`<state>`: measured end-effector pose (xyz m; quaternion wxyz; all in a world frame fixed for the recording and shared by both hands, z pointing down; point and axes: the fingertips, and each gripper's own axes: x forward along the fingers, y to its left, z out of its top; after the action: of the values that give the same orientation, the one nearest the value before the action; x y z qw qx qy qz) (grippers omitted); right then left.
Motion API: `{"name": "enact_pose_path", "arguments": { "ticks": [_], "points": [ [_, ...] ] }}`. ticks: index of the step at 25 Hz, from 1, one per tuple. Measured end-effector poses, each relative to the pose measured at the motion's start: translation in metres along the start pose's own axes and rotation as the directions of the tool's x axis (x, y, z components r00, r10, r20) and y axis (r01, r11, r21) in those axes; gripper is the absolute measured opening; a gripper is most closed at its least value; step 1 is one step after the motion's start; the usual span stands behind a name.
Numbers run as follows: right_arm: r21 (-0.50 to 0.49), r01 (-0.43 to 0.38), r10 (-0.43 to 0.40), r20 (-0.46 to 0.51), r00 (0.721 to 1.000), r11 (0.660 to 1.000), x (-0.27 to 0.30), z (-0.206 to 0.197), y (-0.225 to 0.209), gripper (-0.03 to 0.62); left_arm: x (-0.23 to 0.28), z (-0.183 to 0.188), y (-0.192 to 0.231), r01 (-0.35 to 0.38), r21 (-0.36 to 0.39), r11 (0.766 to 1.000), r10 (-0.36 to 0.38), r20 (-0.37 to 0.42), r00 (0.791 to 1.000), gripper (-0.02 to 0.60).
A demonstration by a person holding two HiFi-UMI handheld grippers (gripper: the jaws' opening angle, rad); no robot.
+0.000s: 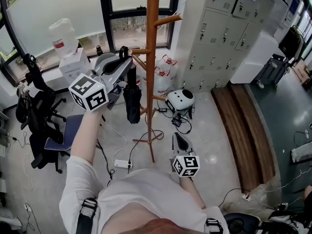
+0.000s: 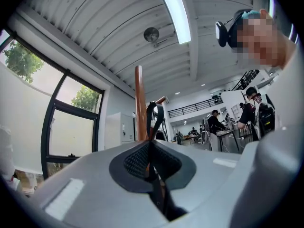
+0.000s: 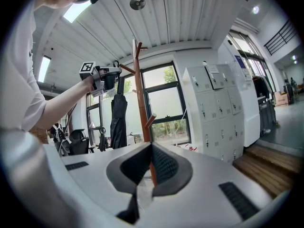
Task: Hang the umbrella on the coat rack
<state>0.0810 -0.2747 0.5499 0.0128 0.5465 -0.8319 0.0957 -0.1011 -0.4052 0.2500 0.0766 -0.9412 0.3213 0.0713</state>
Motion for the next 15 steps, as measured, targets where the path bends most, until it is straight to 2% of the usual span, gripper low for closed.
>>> {"name": "enact_pose_path", "arguments": {
  "ticks": [7,15],
  "points": [
    [0.017,0.017,-0.017,0.004,1.0,1.0,-0.0056,-0.0013,-0.0049,0.008,0.0061,-0.0075,0.0061,-0.033,-0.024,0.999,0.032,-0.018,0.999,0.011],
    [0.034,0.027,-0.027,0.003,1.0,0.999,-0.0069,-0.0033,-0.0071,0.008,0.0113,-0.0092,-0.0033,-0.015,0.051,0.999,0.017,-0.045,0.999,0.011]
  ]
}}
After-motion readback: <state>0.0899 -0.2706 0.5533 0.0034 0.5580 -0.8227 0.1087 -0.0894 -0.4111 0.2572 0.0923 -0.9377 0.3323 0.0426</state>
